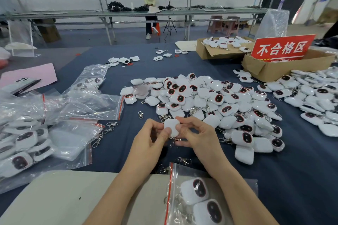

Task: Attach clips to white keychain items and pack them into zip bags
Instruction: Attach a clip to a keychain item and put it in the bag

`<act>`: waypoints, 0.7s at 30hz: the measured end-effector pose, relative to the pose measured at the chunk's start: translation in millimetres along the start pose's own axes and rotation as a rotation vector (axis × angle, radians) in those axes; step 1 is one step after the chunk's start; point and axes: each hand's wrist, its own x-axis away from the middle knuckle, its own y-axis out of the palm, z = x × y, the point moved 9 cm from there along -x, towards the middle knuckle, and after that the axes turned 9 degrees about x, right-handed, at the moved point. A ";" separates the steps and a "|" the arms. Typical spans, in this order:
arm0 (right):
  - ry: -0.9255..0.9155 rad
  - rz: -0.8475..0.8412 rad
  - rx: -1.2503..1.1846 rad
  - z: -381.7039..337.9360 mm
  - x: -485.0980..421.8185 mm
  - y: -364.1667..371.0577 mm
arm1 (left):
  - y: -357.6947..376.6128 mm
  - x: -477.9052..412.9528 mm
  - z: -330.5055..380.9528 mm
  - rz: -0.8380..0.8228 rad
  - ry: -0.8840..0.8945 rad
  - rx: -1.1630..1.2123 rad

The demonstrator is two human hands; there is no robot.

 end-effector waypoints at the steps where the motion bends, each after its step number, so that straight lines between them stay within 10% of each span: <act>1: 0.000 -0.001 0.004 0.0 0.1 -0.1 | -0.3 -0.5 0.4 0.003 0.002 0.003; 21: -0.078 -0.058 -0.015 -7.5 2.3 4.6 | -1.6 6.7 25.0 0.024 0.173 0.024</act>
